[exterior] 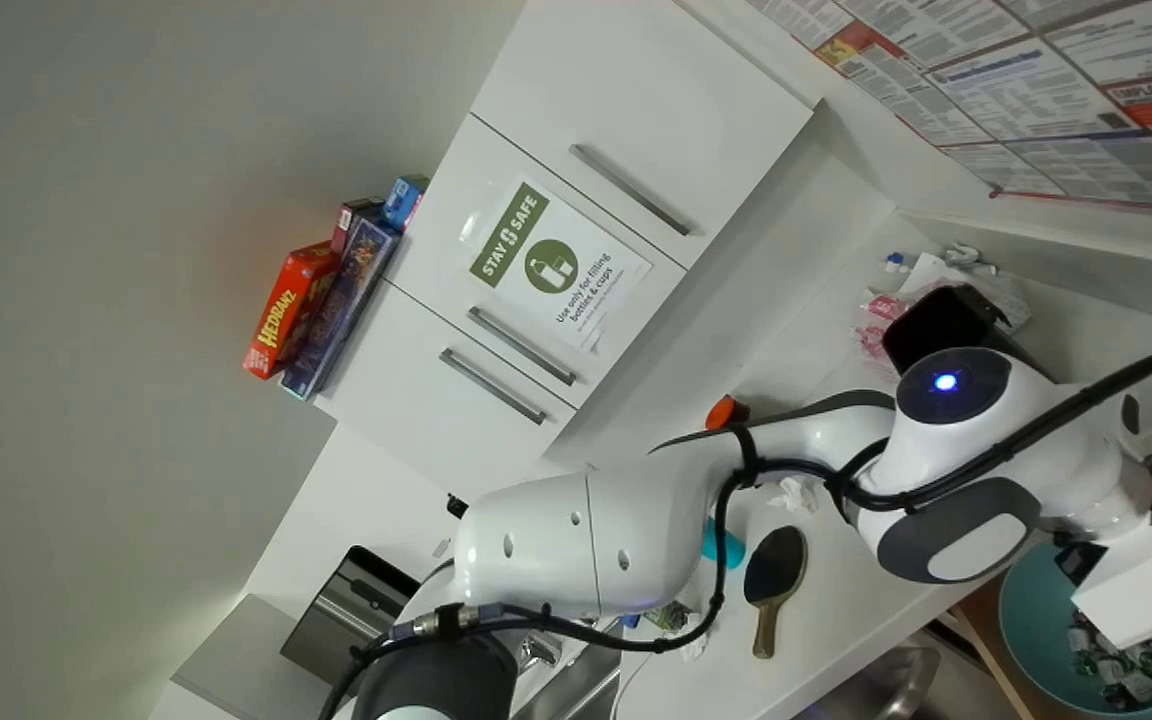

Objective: Put the teal bowl in the open drawer

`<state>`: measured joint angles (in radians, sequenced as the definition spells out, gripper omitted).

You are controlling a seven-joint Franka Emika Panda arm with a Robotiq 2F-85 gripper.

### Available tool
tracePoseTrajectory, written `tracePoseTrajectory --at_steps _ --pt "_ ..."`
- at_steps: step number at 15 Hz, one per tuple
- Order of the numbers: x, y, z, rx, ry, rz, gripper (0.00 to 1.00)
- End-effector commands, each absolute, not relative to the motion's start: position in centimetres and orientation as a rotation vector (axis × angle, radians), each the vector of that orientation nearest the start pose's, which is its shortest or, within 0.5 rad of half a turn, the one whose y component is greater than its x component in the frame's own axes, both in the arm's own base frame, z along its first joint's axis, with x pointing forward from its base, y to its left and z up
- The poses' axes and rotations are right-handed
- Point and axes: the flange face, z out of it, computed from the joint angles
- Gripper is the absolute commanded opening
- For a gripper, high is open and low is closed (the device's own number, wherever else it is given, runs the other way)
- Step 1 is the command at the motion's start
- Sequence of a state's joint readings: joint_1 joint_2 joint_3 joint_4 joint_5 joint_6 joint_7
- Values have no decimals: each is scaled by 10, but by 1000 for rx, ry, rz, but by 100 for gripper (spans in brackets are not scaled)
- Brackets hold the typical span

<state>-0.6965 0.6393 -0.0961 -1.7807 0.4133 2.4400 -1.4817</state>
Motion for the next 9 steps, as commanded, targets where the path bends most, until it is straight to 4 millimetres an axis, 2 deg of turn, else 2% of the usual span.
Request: tracePoseTrajectory --at_steps 1,9 --pt "483 -476 179 -2957 -611 -365 1" --pt "521 -467 122 -2930 -574 -341 1"
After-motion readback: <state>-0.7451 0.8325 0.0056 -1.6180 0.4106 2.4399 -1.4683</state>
